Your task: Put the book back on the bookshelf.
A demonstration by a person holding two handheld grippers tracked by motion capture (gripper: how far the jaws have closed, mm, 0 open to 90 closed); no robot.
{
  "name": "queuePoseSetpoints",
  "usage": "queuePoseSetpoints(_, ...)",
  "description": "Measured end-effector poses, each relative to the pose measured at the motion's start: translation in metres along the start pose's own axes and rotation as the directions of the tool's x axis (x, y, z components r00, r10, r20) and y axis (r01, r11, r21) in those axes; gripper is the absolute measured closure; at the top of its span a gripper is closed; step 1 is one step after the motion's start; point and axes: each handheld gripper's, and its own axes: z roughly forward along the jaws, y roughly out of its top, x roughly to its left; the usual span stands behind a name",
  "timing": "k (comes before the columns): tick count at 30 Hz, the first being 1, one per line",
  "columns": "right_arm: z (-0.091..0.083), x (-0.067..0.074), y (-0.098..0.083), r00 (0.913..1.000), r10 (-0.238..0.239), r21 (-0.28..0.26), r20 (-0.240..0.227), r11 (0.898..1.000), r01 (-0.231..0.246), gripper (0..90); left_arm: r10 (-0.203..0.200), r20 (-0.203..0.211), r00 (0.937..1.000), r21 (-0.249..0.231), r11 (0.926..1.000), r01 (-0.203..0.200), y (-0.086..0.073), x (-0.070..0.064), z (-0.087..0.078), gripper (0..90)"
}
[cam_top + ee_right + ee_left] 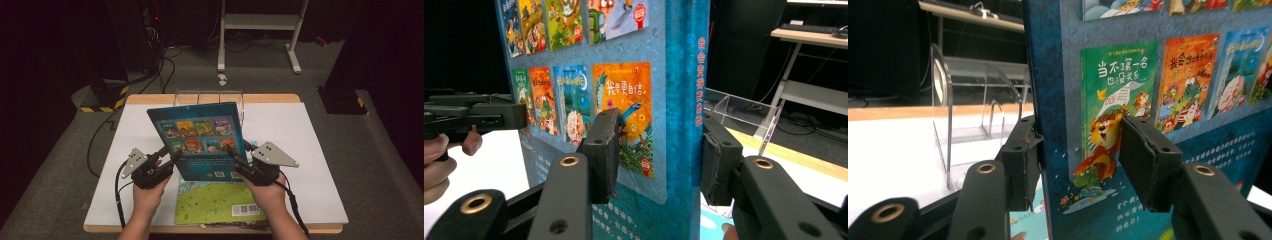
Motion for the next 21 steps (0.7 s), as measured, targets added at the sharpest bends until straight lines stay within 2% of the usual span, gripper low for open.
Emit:
queuePoseSetpoints(4, 0.000, -0.001, 0.001, 1.0000, 0.004, -0.009, -0.006, 1.000, -0.004, 56.6, 0.006, 0.007, 1.0000, -0.020, 0.9998, -0.006, 0.002, -0.001, -0.001, 53.1)
queuePoseSetpoints(7, 0.001, -0.001, 0.002, 1.0000, 0.001, -0.008, -0.008, 1.000, -0.001, 56.0, 0.027, 0.014, 0.9995, -0.025, 0.9993, -0.027, 0.004, 0.000, -0.001, 53.9)
queuePoseSetpoints(12, 0.006, -0.004, 0.003, 1.0000, 0.003, -0.012, -0.008, 1.000, -0.003, 55.5, 0.023, 0.019, 0.9996, -0.037, 0.9991, -0.022, 0.005, 0.004, 0.001, 56.0)
queuePoseSetpoints(13, 0.007, -0.005, 0.003, 0.9999, 0.005, -0.012, -0.009, 1.000, -0.006, 55.3, 0.014, 0.021, 0.9997, -0.046, 0.9988, -0.013, 0.005, 0.004, 0.002, 56.4)
queuePoseSetpoints(14, 0.009, -0.007, 0.003, 1.0000, 0.003, -0.013, -0.008, 1.000, -0.003, 55.0, 0.024, 0.021, 0.9995, -0.047, 0.9986, -0.023, 0.004, 0.006, 0.003, 56.7)
queuePoseSetpoints(21, 0.026, -0.019, 0.006, 1.0000, 0.006, -0.005, 0.005, 1.000, -0.006, 53.2, 0.026, 0.016, 0.9995, -0.037, 0.9990, -0.026, 0.007, 0.014, 0.022, 58.2)
